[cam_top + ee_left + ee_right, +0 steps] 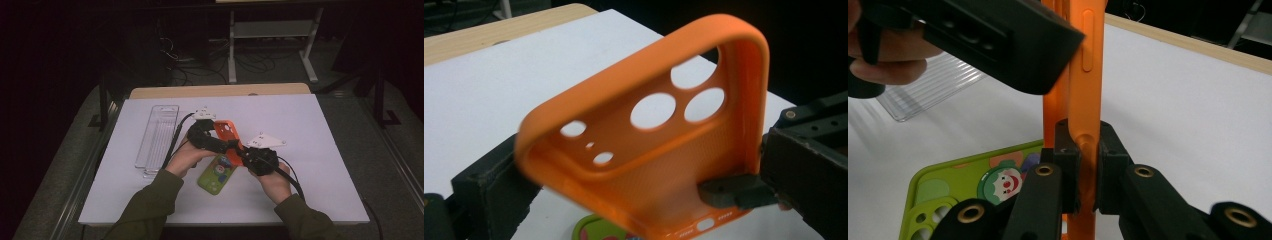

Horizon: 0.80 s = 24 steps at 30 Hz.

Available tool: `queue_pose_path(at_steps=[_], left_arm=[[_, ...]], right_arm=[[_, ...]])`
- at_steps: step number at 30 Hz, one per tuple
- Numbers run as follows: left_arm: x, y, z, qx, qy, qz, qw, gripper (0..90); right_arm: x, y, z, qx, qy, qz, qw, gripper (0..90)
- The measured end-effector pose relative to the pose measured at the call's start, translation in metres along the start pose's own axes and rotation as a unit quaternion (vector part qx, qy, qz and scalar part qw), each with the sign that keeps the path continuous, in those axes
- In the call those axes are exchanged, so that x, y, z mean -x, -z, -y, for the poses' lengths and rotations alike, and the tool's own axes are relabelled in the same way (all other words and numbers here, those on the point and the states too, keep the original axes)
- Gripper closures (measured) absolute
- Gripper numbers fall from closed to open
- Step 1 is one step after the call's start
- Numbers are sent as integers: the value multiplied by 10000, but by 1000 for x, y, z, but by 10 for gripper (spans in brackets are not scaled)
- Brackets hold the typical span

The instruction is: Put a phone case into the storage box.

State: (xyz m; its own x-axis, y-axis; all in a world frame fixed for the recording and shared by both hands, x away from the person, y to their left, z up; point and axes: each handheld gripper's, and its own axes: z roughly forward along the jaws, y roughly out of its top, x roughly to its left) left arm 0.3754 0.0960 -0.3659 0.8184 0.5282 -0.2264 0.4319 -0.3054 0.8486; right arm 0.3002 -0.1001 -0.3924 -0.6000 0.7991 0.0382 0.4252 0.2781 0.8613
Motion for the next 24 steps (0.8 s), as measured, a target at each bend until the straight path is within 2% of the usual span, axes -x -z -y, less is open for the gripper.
queue_pose_path(at_steps=[4, 6, 9, 12, 17, 20, 24], left_arm=[[0, -1, -1, 42, 58, 46, 10000, 0], [1, -1, -1, 151, 238, 85, 9996, 0], [0, -1, -1, 190, 300, 68, 9993, 2], [0, 0, -2, 215, 343, -23, 9992, 51], [2, 0, -4, 310, 408, -64, 9987, 78], [2, 1, -5, 367, 406, -44, 9985, 117], [2, 1, -5, 358, 407, -44, 9985, 125]], right_arm=[[-3, -2, 1, -18, 52, 14, 10000, 814], [-3, -2, 1, -60, 29, 14, 10000, 814], [-4, -4, 2, -89, 66, 17, 9999, 813], [-6, -6, 3, -134, 124, 49, 9998, 812], [-7, -8, 4, -177, 179, 51, 9997, 812], [-7, -8, 4, -182, 180, 67, 9996, 811], [-7, -9, 4, -193, 187, 63, 9996, 810]])
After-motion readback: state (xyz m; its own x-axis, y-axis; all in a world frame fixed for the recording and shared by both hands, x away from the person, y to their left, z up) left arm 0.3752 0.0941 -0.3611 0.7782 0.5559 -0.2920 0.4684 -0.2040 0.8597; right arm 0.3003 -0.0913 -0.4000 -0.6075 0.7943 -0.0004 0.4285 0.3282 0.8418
